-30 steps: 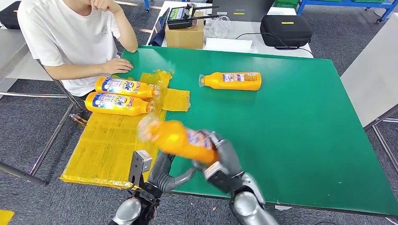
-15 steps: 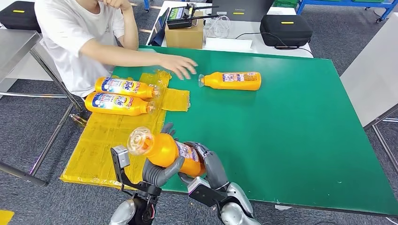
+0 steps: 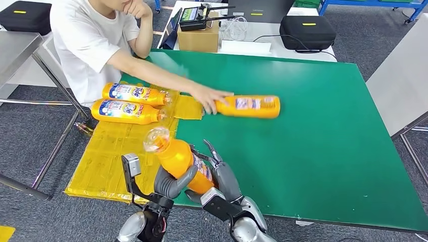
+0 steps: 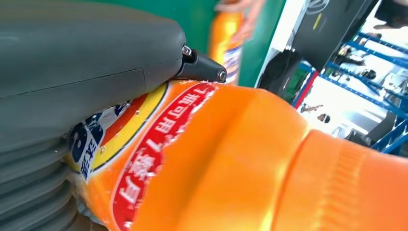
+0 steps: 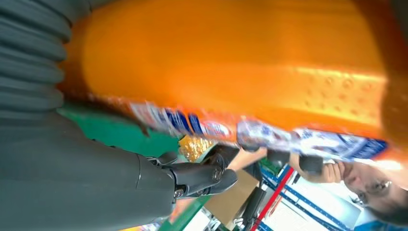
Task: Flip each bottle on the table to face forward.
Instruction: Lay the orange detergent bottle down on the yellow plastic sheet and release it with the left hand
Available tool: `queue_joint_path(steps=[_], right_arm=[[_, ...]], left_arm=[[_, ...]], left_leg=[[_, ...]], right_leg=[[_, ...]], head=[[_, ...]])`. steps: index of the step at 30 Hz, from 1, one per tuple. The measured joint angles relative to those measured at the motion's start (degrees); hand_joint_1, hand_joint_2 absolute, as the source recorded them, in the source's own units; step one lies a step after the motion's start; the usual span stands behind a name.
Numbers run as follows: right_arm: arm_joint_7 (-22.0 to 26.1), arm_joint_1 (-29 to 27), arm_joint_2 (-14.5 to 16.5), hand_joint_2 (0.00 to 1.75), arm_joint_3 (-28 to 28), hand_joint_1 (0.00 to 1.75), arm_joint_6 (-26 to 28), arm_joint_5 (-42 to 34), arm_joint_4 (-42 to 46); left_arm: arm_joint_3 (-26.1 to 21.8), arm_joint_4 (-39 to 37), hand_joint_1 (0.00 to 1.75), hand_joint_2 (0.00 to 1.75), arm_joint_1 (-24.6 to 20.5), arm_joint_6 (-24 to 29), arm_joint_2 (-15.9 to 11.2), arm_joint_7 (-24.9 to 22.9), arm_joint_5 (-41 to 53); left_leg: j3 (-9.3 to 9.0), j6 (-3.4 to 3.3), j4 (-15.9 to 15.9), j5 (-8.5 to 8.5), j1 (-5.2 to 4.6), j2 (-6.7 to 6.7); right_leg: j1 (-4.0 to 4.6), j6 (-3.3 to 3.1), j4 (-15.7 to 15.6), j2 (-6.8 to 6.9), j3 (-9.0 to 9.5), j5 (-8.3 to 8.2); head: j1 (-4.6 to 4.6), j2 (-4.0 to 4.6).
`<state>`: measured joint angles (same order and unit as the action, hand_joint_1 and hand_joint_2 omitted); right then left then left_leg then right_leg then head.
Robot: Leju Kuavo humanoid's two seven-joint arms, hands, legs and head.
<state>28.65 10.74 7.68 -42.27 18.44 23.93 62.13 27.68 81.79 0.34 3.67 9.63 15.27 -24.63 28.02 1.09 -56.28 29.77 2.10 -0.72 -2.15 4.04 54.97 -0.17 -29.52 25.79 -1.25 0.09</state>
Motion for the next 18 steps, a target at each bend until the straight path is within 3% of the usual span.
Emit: queue_joint_path(steps=[6,9,14,18], right_arm=[[1.73,-0.79,0.52,0.0,0.16,0.0,3.1,-1.95,1.86],[3.88,-1.54,0.75,0.0,0.69,0.0,7.71,-2.36,4.31],[5.5,-3.58,0.79,0.0,1.78,0.0,14.85,-1.93,9.65],[5.52,-5.27,0.71,0.0,2.45,0.0,17.37,0.24,14.25]], left_arm=[[-0.18,-0.22,1.75,1.75,-0.67,3.62,0.01,1.86,1.36],[-1.18,-0.58,1.75,1.75,-1.23,9.85,-0.14,3.39,5.02],[-3.24,-3.08,1.75,1.75,-4.07,26.58,-1.31,7.1,24.57],[-4.38,-6.22,1.75,1.75,-6.72,31.3,-2.78,2.65,44.48]], left_leg=[[0.0,0.0,0.0,0.0,0.0,-0.01],[-0.01,0.0,0.0,0.0,0.0,-0.02],[-0.01,0.01,0.0,-0.01,0.02,-0.01],[0.0,0.01,0.0,-0.02,0.01,0.0]], right_leg=[[0.0,0.0,0.0,0.0,0.0,0.0],[0.01,0.0,0.0,-0.01,-0.02,0.0],[0.02,0.0,0.01,0.0,-0.01,0.0],[0.01,0.0,0.01,0.0,-0.01,0.0]], head=[[0.01,0.0],[0.0,0.0],[-0.01,0.0],[0.01,0.0]])
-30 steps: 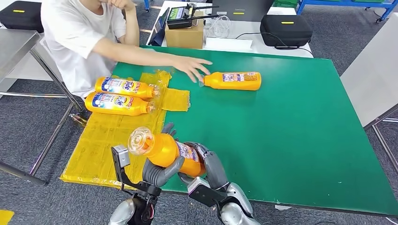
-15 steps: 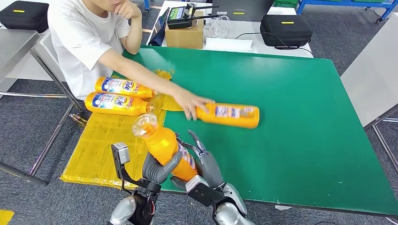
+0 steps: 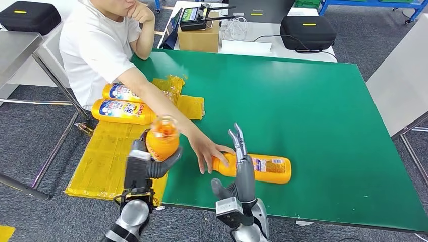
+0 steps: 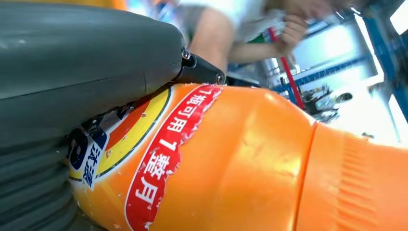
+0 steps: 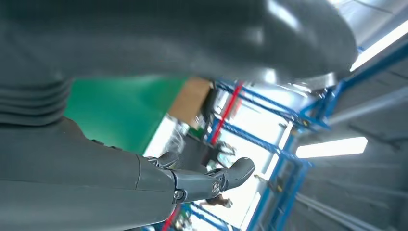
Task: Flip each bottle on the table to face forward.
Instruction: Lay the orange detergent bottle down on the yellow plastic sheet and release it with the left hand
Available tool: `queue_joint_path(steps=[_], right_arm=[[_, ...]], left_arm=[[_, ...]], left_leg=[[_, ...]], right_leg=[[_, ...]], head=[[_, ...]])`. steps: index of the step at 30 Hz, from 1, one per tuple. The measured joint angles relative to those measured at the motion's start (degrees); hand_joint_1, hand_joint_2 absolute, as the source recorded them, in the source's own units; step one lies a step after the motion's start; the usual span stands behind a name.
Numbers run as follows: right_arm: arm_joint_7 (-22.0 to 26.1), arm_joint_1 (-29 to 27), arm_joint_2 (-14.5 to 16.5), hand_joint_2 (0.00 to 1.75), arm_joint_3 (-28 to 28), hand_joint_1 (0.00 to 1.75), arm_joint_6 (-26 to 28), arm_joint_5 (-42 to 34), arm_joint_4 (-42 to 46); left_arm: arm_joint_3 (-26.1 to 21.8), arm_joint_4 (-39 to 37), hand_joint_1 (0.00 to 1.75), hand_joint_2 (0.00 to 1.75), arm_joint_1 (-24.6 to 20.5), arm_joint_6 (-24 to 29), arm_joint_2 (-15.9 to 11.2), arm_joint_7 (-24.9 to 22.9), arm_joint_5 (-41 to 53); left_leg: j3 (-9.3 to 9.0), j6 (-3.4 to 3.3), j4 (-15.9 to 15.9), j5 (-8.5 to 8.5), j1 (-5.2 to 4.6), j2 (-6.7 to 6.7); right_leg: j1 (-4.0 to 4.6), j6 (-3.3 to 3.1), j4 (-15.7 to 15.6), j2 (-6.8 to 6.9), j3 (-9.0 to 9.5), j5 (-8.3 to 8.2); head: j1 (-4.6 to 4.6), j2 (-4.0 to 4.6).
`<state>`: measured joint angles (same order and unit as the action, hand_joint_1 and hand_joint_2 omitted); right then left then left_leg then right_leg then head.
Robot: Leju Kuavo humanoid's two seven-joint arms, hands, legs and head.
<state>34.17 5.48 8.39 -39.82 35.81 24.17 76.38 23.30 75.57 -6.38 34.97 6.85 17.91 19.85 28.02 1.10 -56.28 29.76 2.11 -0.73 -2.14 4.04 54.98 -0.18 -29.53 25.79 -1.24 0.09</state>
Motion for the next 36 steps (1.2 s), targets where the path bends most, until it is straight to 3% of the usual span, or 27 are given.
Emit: queue_joint_path(steps=[3,8,19,25,26,29,30,36], right_arm=[[-0.08,-1.06,-0.02,0.0,0.56,0.0,0.75,1.11,2.31],[-0.06,-2.86,0.02,0.0,1.84,0.0,0.77,-0.02,4.76],[0.25,-3.95,0.11,0.0,3.05,0.0,0.1,-1.6,6.66],[1.43,-3.85,1.05,0.0,4.21,0.0,-1.99,-5.43,6.78],[1.65,-3.75,1.23,0.0,4.4,0.0,-2.4,-6.1,6.78],[2.01,-3.23,1.81,0.0,4.78,0.0,-3.55,-7.61,6.66],[2.02,-3.02,1.98,0.0,4.84,0.0,-3.9,-7.91,6.57],[2.02,-2.25,2.8,0.0,5.45,0.0,-5.5,-9.42,5.79]], left_arm=[[-0.4,-2.5,1.75,1.75,-1.9,-0.29,-1.1,-5.24,13.49],[-0.57,-6.98,1.75,1.75,-5.82,-5.84,-2.89,-15.83,32.28],[-0.57,-13.26,1.75,1.75,-10.56,-9.58,-4.45,-19.99,37.46],[-0.72,-23.39,1.75,1.75,-18.03,-15.74,-5.91,-25.74,45.09],[-0.95,-25.68,1.65,1.75,-19.61,-16.33,-6.18,-26.21,45.4],[-1.91,-32.56,0.38,1.75,-24.13,-18.78,-6.85,-26.95,45.54],[-2.18,-34.67,0.06,1.75,-25.36,-19.83,-7.02,-27.27,45.69],[-4.66,-44.29,0.0,1.75,-29.86,-25.36,-7.35,-27.65,42.86]], left_leg=[[0.0,0.0,0.0,0.0,0.0,-0.02],[-0.01,0.0,0.0,0.0,0.0,-0.04],[0.01,0.01,0.0,-0.01,0.0,-0.01],[-0.01,0.03,0.0,-0.06,0.02,-0.02],[-0.01,0.04,0.0,-0.08,0.02,-0.02],[0.0,0.05,0.0,-0.11,0.03,-0.01],[0.0,0.05,0.0,-0.12,0.03,-0.01],[0.03,0.03,0.0,-0.12,0.02,0.02]], right_leg=[[0.0,0.0,0.0,-0.01,0.0,0.0],[0.01,0.0,0.0,-0.01,-0.01,0.0],[0.0,0.0,0.01,-0.01,-0.02,0.0],[0.02,0.0,0.06,-0.01,-0.01,-0.01],[0.02,0.0,0.08,-0.01,-0.01,-0.01],[0.03,0.0,0.12,-0.01,-0.01,-0.02],[0.03,0.0,0.13,-0.01,-0.01,-0.02],[0.01,0.0,0.13,0.0,0.0,-0.01]], head=[[0.01,0.0],[-0.01,0.0],[0.0,0.0],[0.0,0.0],[-0.01,0.0],[-0.01,0.0],[0.0,0.0],[0.0,0.0]])
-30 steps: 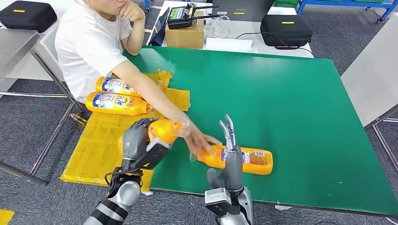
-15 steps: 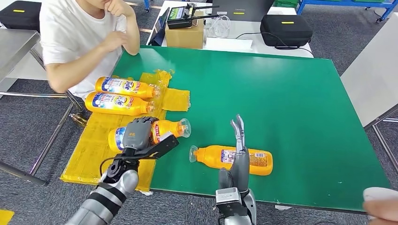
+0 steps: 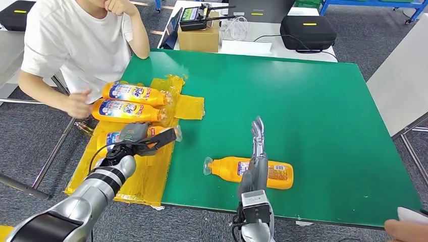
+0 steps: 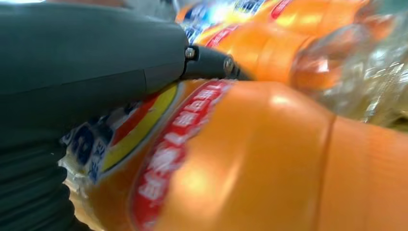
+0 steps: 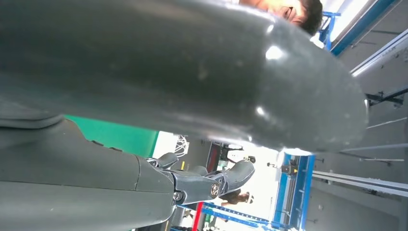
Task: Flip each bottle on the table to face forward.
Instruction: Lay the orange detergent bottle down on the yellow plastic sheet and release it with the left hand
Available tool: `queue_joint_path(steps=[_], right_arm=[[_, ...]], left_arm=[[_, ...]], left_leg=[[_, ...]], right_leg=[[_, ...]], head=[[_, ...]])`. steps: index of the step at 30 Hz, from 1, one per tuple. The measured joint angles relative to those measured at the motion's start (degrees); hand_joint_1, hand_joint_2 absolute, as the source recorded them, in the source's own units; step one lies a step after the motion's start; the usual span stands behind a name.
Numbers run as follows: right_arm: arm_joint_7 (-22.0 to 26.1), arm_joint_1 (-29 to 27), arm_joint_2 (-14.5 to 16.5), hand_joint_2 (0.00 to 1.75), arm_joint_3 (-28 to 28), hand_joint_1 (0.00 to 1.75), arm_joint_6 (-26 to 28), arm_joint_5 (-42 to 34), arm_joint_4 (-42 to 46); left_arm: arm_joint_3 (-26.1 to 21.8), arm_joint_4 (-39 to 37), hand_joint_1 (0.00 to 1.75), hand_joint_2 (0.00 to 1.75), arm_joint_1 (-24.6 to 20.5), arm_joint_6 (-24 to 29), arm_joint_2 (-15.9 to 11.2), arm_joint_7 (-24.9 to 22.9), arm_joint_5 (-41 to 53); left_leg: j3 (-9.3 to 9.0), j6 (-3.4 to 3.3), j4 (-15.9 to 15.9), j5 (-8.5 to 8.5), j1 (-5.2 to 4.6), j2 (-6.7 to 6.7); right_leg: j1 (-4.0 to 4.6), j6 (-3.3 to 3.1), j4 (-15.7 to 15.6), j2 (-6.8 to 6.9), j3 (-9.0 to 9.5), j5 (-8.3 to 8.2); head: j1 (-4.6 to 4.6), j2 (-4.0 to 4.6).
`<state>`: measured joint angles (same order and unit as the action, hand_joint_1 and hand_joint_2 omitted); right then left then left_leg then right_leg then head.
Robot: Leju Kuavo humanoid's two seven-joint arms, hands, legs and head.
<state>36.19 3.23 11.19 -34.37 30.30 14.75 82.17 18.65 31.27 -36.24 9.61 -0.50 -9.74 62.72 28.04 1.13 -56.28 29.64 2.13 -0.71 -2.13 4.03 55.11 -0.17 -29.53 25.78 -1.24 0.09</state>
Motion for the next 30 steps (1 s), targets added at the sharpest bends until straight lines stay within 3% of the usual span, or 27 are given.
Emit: queue_joint_path(steps=[7,10,14,20,26,28,30], right_arm=[[0.14,0.21,0.13,0.0,1.31,0.0,-0.97,-0.68,-1.03],[0.41,0.24,0.13,0.0,2.0,0.0,-0.95,-0.65,-1.22],[0.55,0.2,0.01,0.0,2.71,0.0,-0.04,0.77,-1.3],[0.55,-0.4,-0.9,0.0,4.07,0.0,2.68,4.53,-1.72],[0.52,-1.65,-2.04,0.0,5.12,0.0,6.46,9.55,-2.4],[-0.62,-1.97,-2.44,0.87,5.36,0.0,7.97,12.93,-2.74],[-5.75,-1.92,-3.05,1.75,5.74,0.0,8.58,21.47,-3.88]], left_arm=[[-4.63,-3.97,0.0,1.75,-2.57,-9.38,0.0,7.27,-8.86],[-5.24,-4.26,0.0,1.75,-2.85,-10.92,0.16,9.97,-11.17],[-5.74,-1.73,0.0,1.75,-0.99,-12.43,1.18,17.03,-19.65],[-4.04,14.76,0.0,1.75,9.27,-13.41,2.11,22.1,-38.3],[-1.33,34.82,0.0,1.75,18.66,-3.01,3.47,27.84,-51.49],[-0.65,40.73,0.0,1.75,20.91,0.48,4.15,30.36,-55.67],[-0.26,45.64,0.0,1.75,22.85,3.54,4.6,32.52,-57.58]], left_leg=[[-0.19,0.0,0.0,0.0,-0.02,0.07],[-0.34,0.0,0.01,0.0,-0.02,0.09],[-0.44,0.0,0.0,-0.01,-0.02,0.09],[-0.32,0.0,0.0,0.0,-0.04,0.05],[-0.05,0.0,0.0,0.02,-0.04,0.04],[-0.01,0.0,0.0,0.02,-0.04,0.03],[-0.01,0.0,0.0,0.02,-0.03,-0.02]], right_leg=[[-0.02,0.0,-0.02,0.08,0.21,0.0],[-0.02,0.0,-0.02,0.09,0.34,0.0],[-0.03,0.0,-0.02,0.08,0.44,0.0],[-0.03,0.0,-0.03,0.07,0.3,0.0],[-0.03,0.0,-0.05,0.07,0.02,0.01],[-0.02,0.0,-0.05,0.08,0.0,0.01],[-0.02,0.0,-0.05,0.06,-0.01,0.01]], head=[[-0.01,0.0],[0.0,0.0],[0.0,0.0],[0.01,0.0],[0.0,0.0],[0.0,0.0],[-0.01,0.0]])
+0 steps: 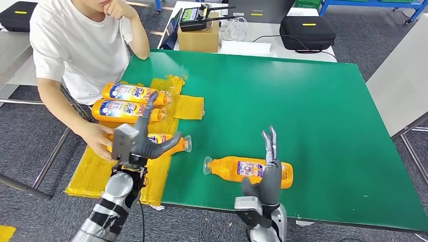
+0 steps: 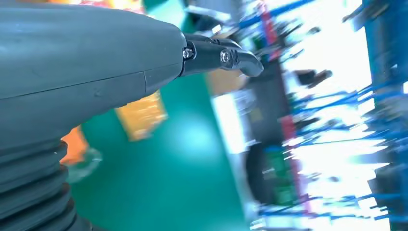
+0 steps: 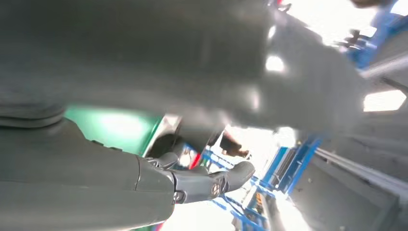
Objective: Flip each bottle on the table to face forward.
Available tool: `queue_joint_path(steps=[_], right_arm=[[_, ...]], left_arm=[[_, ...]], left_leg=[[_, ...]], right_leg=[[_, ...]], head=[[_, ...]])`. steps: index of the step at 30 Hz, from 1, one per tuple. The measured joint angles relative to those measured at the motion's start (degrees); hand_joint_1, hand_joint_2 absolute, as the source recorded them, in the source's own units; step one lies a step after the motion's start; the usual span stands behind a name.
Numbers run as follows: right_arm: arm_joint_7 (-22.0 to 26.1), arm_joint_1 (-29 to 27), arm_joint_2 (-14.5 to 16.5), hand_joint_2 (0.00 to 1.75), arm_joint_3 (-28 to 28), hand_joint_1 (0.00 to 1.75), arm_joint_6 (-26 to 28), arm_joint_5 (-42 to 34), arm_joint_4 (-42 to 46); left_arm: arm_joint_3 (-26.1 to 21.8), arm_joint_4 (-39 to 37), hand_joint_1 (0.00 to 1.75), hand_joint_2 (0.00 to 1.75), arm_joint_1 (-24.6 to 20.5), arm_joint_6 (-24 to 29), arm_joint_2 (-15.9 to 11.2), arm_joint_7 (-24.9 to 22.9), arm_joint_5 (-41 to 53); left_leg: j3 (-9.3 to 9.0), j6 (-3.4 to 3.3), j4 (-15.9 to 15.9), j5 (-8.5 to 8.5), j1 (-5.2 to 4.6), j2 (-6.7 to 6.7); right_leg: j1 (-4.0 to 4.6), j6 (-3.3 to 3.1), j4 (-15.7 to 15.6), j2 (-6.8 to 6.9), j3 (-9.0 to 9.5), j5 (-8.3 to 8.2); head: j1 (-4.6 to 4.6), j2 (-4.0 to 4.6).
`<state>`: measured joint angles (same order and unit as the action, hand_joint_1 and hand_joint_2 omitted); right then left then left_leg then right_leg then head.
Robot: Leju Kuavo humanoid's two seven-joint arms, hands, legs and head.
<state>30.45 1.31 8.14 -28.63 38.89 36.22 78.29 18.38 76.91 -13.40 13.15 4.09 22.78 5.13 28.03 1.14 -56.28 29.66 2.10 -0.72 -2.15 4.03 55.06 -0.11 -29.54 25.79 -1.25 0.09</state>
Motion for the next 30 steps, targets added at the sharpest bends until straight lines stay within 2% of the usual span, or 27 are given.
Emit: queue_joint_path(steps=[3,9,16,20,25,30], right_arm=[[-9.72,0.4,-1.73,1.75,0.57,0.0,-0.32,14.03,-3.63],[-21.24,1.74,-5.12,1.75,2.48,0.0,-2.52,25.64,-12.24],[-27.5,2.04,-7.48,1.75,4.5,0.0,-8.42,31.27,-15.77],[-29.42,2.11,-8.01,1.75,4.78,0.0,-10.02,32.95,-16.1],[-35.24,2.05,-9.02,1.75,4.74,0.0,-11.78,39.9,-14.85],[-38.51,1.98,-10.68,1.75,5.18,0.0,-13.02,44.64,-12.24]], left_arm=[[0.1,6.27,0.0,1.75,2.74,3.64,0.38,2.22,-0.6],[-0.89,14.46,0.0,1.75,7.55,4.94,1.18,3.17,-2.95],[-2.51,18.07,0.0,1.75,10.36,5.34,2.04,2.52,-2.26],[-2.89,18.82,0.0,1.75,10.95,5.36,2.27,2.02,-1.46],[-3.31,19.44,0.0,1.75,12.1,4.85,2.79,1.21,-0.05],[-3.28,19.67,0.0,1.75,13.36,4.58,3.58,1.06,1.45]], left_leg=[[0.01,0.0,0.0,0.0,0.0,0.01],[0.03,0.0,0.0,-0.01,-0.01,0.08],[0.05,0.0,0.0,0.0,0.0,0.11],[0.03,0.0,0.0,-0.01,0.0,0.11],[-0.02,0.0,0.0,-0.01,-0.01,0.11],[-0.02,-0.01,-0.01,0.0,-0.04,0.11]], right_leg=[[0.0,0.0,-0.01,0.06,0.01,0.0],[-0.01,0.0,-0.01,0.13,0.03,0.0],[0.0,0.0,-0.01,0.13,-0.01,0.0],[0.0,0.0,-0.01,0.13,0.0,0.0],[-0.01,0.0,-0.02,0.13,0.05,0.0],[-0.03,0.0,-0.02,0.12,0.05,0.0]], head=[[0.01,0.0],[0.02,0.0],[0.0,0.0],[0.01,0.0],[0.01,0.0],[-0.01,0.0]])
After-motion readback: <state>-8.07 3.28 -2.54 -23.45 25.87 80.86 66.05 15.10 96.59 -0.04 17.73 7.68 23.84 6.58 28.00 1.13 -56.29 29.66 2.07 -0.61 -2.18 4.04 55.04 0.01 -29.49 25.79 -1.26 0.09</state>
